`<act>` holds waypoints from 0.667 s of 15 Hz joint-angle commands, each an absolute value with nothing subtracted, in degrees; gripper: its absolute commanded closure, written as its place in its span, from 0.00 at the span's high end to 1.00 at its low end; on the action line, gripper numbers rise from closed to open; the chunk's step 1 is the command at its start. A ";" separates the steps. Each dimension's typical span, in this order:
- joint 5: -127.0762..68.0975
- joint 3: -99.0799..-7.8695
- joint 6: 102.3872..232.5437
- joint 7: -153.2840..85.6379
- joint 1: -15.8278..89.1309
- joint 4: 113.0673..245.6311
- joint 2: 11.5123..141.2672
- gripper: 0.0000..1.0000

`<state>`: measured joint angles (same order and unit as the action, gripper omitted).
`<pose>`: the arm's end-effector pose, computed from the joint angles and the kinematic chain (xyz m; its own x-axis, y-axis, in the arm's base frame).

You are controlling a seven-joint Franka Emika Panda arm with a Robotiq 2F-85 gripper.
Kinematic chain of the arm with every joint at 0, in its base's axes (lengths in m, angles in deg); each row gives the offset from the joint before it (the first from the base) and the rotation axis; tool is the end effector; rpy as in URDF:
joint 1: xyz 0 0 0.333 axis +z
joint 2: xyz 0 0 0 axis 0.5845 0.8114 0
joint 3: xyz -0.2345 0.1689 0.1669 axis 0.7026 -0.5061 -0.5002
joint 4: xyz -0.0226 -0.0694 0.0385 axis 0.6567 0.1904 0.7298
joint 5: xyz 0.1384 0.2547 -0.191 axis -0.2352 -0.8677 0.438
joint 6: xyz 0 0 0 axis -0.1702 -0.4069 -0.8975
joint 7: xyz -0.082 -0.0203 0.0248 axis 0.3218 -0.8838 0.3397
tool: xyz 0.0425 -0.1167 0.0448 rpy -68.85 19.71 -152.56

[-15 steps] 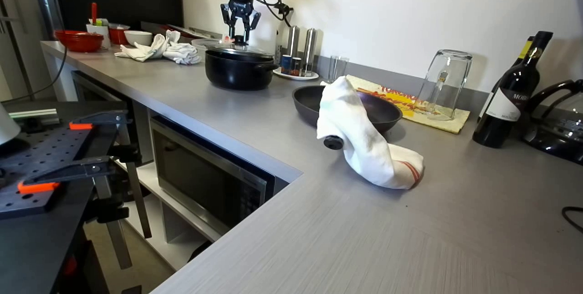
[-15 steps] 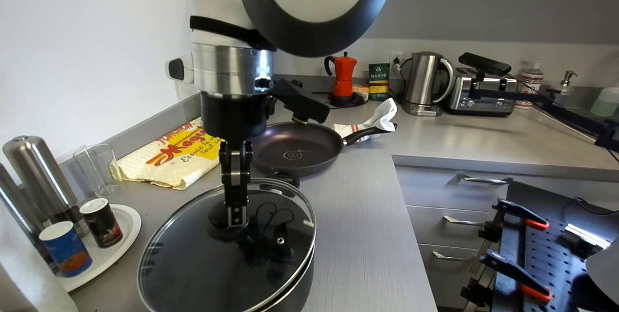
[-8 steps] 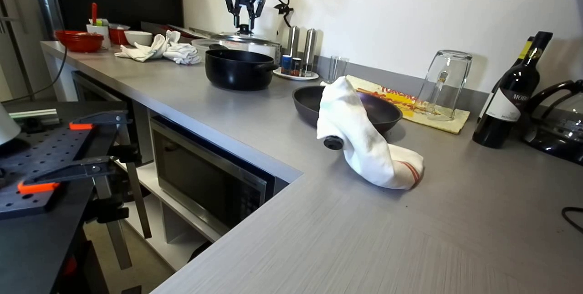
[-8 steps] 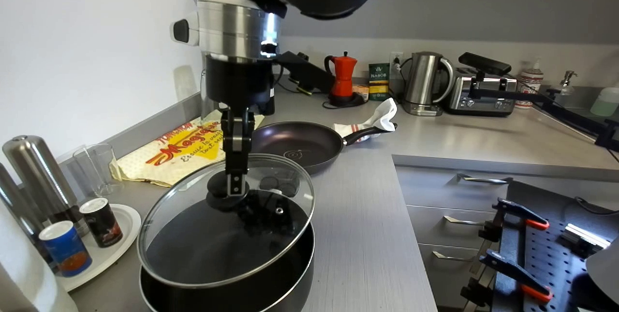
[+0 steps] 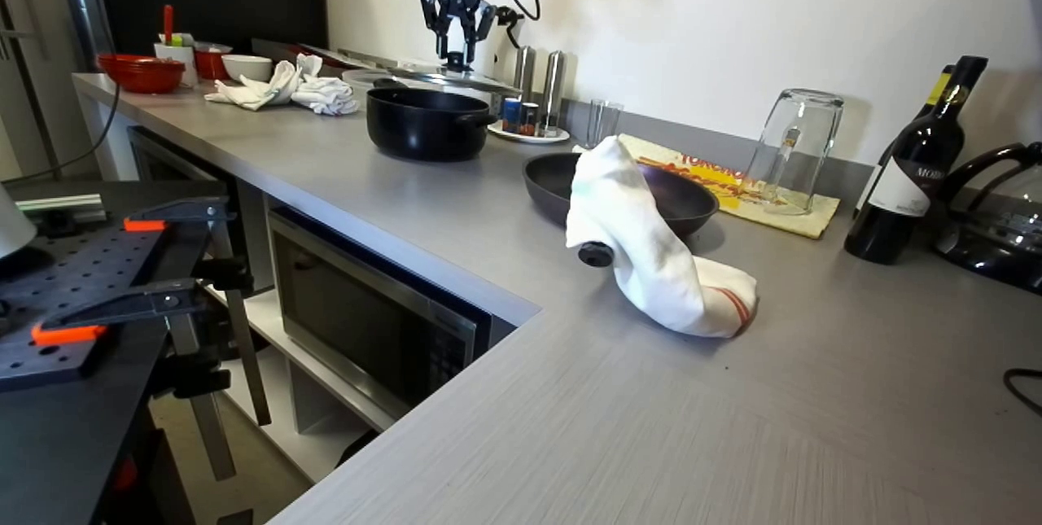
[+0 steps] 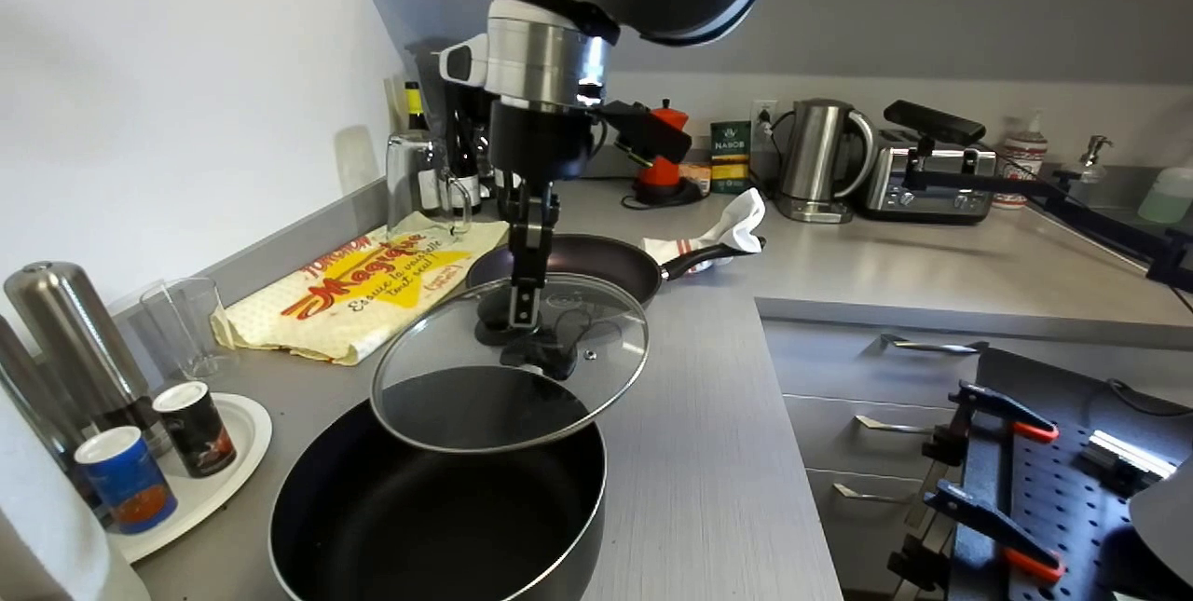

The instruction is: Take the lid off of the pot

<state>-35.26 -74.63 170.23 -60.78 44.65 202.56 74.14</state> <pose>0.5215 0.2481 0.3704 0.6914 0.7024 0.1692 0.7178 -0.6945 -0.0500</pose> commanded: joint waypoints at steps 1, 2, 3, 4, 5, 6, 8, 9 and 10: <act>-42.36 -74.34 174.47 -66.77 41.40 210.38 67.08 0.23; -44.93 -74.17 175.61 -68.79 40.35 212.42 65.31 0.23; -47.06 -73.88 176.39 -70.40 39.74 213.83 64.09 0.23; -49.63 -73.50 177.20 -72.45 39.08 215.66 62.44 0.23; -51.96 -72.95 177.69 -74.20 38.75 217.00 61.20 0.23; -54.47 -72.25 178.28 -76.10 38.56 218.53 59.86 0.23; -58.70 -70.43 179.69 -79.44 38.87 221.54 57.41 0.23; -60.35 -69.46 180.16 -80.83 39.23 222.77 56.44 0.23; -62.42 -68.72 180.82 -82.08 39.80 224.64 55.17 0.23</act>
